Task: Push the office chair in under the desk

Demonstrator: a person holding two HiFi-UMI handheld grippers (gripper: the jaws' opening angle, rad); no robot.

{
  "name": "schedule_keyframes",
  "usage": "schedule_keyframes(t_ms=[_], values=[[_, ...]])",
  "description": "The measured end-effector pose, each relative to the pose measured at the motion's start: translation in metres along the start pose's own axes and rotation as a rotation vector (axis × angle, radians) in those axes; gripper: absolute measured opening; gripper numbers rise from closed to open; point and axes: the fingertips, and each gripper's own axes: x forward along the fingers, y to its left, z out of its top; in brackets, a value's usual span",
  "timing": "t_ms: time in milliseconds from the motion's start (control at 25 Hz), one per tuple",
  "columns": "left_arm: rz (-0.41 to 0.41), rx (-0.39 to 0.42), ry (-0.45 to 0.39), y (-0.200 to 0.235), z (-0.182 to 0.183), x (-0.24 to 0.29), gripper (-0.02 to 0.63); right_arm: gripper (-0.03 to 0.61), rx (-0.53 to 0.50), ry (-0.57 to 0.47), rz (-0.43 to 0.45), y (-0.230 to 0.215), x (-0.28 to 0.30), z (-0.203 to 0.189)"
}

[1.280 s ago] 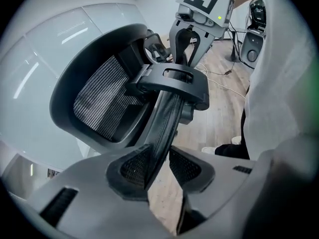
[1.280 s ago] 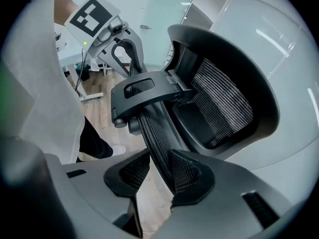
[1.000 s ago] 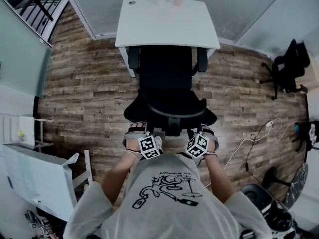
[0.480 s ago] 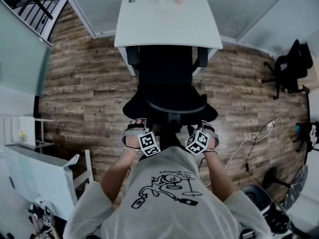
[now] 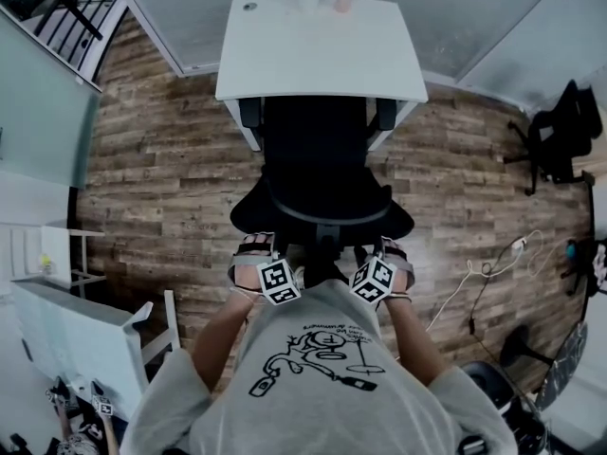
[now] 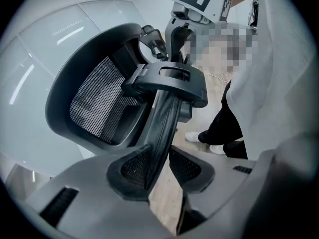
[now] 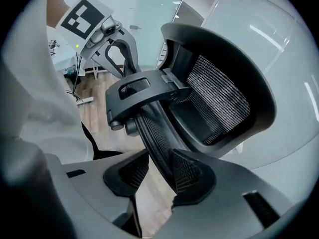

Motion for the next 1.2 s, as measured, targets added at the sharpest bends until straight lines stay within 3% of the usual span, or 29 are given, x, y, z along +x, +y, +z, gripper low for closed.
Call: schedule_keyframes(t_ms=[320,1200], values=[[-0.013,0.002,-0.023,0.017,0.019,0.015,0.120,0.161,-0.001,0.010,-0.011,-0.034,0.011,-0.005],[0.007,-0.028,0.043,0.098,0.017,0.056,0.120,0.163,-0.007,-0.017,0.002,-0.104,0.053,0.035]])
